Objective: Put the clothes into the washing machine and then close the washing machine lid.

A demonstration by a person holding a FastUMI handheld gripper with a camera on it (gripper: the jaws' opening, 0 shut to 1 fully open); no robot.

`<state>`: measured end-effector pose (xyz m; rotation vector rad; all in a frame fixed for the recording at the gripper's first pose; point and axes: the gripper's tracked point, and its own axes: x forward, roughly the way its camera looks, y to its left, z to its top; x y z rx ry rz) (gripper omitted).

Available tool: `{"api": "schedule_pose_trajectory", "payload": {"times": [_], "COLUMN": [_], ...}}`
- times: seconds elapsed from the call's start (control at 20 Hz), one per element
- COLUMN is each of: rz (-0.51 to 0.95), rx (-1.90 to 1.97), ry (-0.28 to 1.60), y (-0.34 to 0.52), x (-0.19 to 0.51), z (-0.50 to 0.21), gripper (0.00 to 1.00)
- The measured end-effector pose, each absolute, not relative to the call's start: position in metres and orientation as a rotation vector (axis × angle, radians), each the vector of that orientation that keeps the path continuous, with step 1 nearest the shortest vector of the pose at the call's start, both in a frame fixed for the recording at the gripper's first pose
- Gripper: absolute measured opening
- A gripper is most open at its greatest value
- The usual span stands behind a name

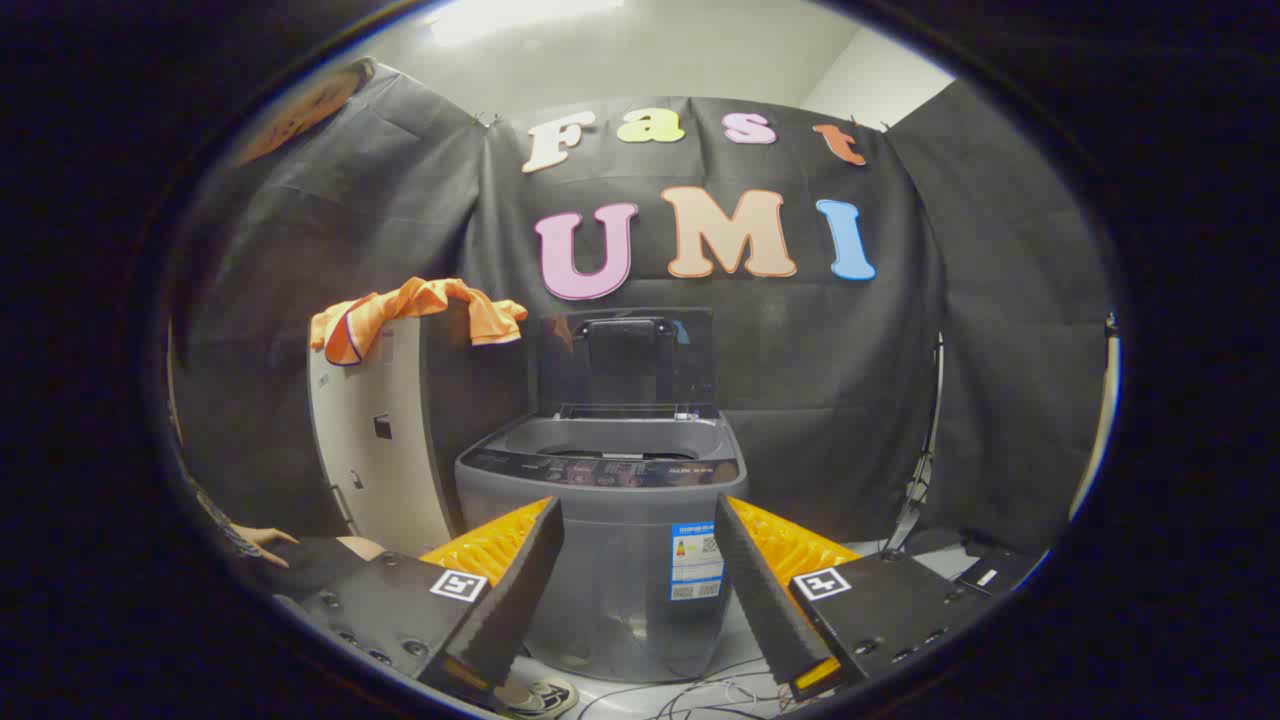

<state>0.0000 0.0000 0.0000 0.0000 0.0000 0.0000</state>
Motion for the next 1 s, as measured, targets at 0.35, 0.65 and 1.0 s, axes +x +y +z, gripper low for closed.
{"api": "schedule_pose_trajectory", "payload": {"times": [0.35,0.65,1.0], "rz": [0.006,0.005,0.002], "rx": [0.001,0.002,0.031], "ry": [-0.001,-0.001,-0.022], "y": [0.0,0.0,0.014], "x": [0.001,0.0,0.01], "z": [0.001,0.001,0.008], "gripper": [0.95,0.95,0.95]}}
